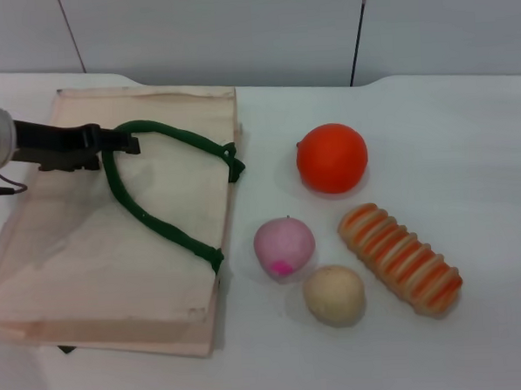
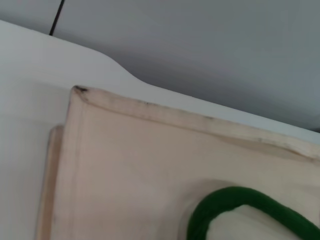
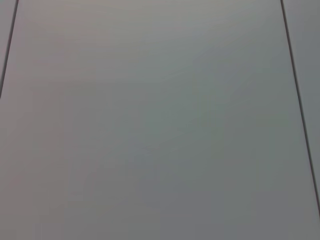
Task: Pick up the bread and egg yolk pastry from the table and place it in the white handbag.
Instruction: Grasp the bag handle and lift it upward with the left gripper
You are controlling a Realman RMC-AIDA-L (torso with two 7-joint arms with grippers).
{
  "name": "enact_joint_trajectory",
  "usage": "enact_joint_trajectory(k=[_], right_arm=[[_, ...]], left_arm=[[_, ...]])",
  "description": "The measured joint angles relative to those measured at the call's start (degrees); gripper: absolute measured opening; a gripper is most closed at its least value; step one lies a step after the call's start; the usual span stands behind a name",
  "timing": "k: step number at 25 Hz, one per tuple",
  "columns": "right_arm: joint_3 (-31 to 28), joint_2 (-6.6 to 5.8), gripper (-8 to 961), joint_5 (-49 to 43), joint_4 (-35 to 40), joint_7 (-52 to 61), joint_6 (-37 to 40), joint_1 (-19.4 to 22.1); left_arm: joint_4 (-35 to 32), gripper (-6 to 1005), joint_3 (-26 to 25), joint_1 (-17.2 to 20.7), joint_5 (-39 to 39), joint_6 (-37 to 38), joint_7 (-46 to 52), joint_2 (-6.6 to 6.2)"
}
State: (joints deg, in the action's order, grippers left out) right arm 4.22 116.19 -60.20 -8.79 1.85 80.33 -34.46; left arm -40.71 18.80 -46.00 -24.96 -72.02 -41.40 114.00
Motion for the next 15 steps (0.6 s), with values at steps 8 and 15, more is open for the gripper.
enact_joint_trajectory(k=[8, 15], right_arm=[[0.0, 0.09, 874, 0.0, -0.1, 0.0, 0.0, -0.2], [0.0, 0.09, 874, 0.0, -0.3, 0.0, 0.0, -0.3]], left_arm=[[4.9, 797, 1.5, -1.7, 0.6, 4.5, -1.5, -0.01], [7.5, 755, 1.5, -2.6, 1.0, 6.6, -2.4, 0.05]])
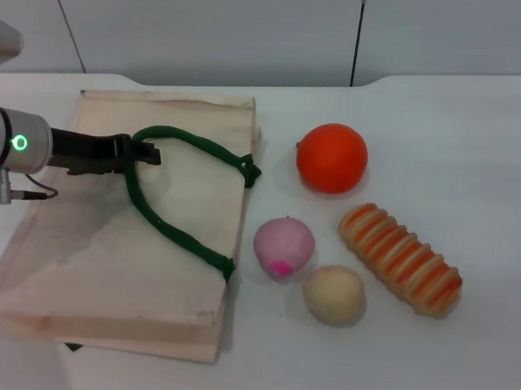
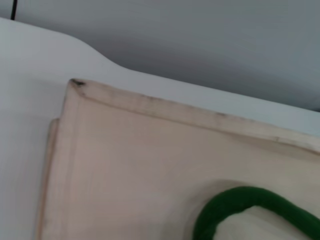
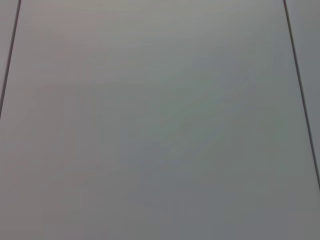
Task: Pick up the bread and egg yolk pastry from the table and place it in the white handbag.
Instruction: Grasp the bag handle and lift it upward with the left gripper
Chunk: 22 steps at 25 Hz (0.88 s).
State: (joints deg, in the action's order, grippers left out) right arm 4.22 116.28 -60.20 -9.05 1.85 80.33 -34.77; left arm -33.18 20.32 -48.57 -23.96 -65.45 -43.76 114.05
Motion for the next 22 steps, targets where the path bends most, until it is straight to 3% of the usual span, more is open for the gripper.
enact_joint_trajectory(k=[7, 18, 22], right_arm=[[0.0, 0.0, 874, 0.0, -0.2, 0.0, 0.2, 0.0], [0.0, 0.01, 873, -0.2, -0.2, 0.0, 0.6, -0.1], [0.0, 0.08, 873, -0.3, -0.2, 0.0, 0.6, -0.1]], left_arm=[[0.5, 572, 0.0, -0.4, 1.3, 0.8, 0.3, 0.03], [2.0, 153, 0.0, -0.6, 1.3, 2.2, 0.0, 0.01], [2.0, 128, 0.0, -0.6, 1.1, 2.6, -0.9, 0.02]])
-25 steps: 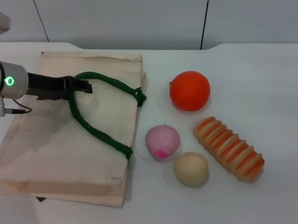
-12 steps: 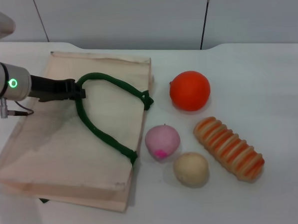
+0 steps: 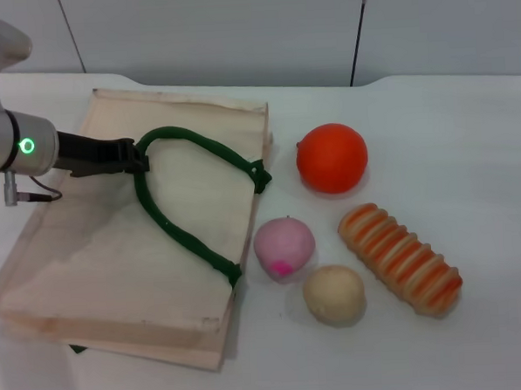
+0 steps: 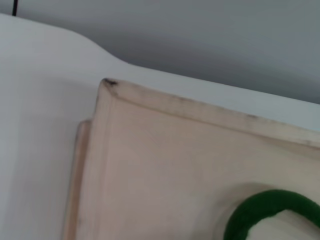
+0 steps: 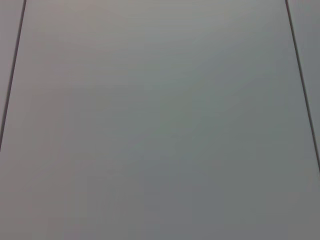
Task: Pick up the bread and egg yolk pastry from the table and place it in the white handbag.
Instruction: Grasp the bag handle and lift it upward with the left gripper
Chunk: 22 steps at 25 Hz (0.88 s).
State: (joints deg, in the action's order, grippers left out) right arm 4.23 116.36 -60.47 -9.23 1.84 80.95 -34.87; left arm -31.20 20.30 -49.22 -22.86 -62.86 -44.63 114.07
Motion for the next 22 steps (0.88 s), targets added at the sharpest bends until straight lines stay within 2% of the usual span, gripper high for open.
enact_joint_trajectory(k=[5, 10, 15, 22], right_arm=[[0.3, 0.01, 873, 0.1, -0.1, 0.0, 0.0, 0.4], [0.4, 0.01, 873, 0.1, -0.1, 0.0, -0.1, 0.5], [0.4, 0.01, 873, 0.0, -0.1, 0.0, -0.1, 0.4], [0.4, 0.01, 873, 0.1, -0.1, 0.0, -0.1, 0.3]], left_arm=[[-0.1, 122, -0.5, 0.4, -5.2, -1.4, -4.5, 0.26], [-2.6, 122, -0.8, 4.6, -22.0, -10.8, -14.1, 0.05], [-2.3, 122, -0.8, 9.6, -40.8, -22.5, -26.5, -1.31], [1.6, 122, -0.8, 10.9, -48.0, -27.3, -34.0, -2.44]])
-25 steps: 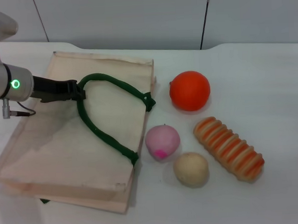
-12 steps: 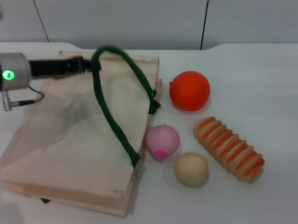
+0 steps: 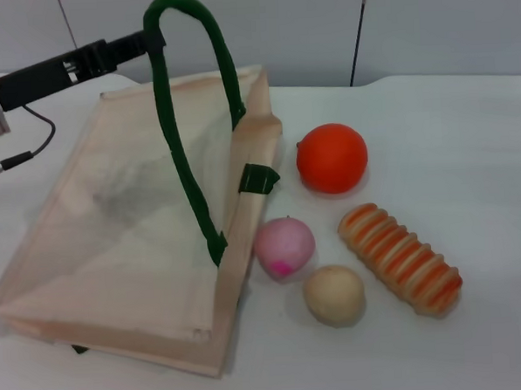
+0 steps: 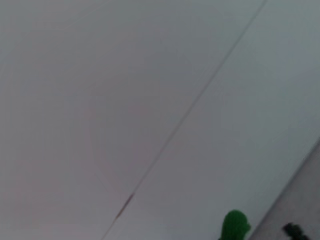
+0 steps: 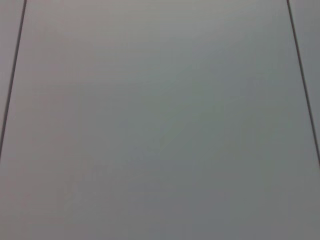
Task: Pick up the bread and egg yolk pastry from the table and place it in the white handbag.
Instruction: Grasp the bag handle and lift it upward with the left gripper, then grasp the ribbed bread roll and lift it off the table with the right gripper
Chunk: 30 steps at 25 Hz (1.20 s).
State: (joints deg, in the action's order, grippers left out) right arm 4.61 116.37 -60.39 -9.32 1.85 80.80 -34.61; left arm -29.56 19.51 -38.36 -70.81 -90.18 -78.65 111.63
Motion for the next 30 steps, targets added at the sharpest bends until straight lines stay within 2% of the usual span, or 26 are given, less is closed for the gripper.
enact_joint_trajectory(k=[4, 8, 11, 16, 21, 25, 30], right_arm=[[1.2, -0.03, 872, -0.7, 0.1, 2.1, 0.0, -0.2], [6.4, -0.39, 872, -6.5, 2.8, 9.4, 0.2, -0.2], [10.7, -0.59, 872, -14.6, 9.1, 19.8, 0.2, -0.1], [17.2, -0.52, 872, -34.5, 25.9, 44.6, 2.5, 0.1], [18.5, -0.16, 872, -51.2, 38.7, 62.6, 8.8, -0.4], [20.2, 0.24, 872, -60.1, 43.5, 71.3, 10.7, -1.4], [26.5, 0.83, 872, -66.9, 46.1, 79.9, 9.1, -2.6]], left_arm=[[2.0, 122, -0.1, 0.4, -3.1, -3.5, -4.8, -0.37], [2.3, 122, -0.2, 1.8, -7.0, -6.7, -7.9, -0.42], [2.3, 122, -0.2, 3.4, -10.3, -9.4, -8.8, -0.94], [2.3, 122, -0.2, 5.3, -14.0, -10.9, -9.4, -1.68], [2.3, 121, -0.3, 6.7, -15.7, -11.1, -9.6, -1.94], [2.3, 121, -0.9, 7.0, -15.8, -10.9, -9.3, -2.17], [2.3, 121, -0.9, 7.1, -15.9, -11.1, -8.8, -2.68]])
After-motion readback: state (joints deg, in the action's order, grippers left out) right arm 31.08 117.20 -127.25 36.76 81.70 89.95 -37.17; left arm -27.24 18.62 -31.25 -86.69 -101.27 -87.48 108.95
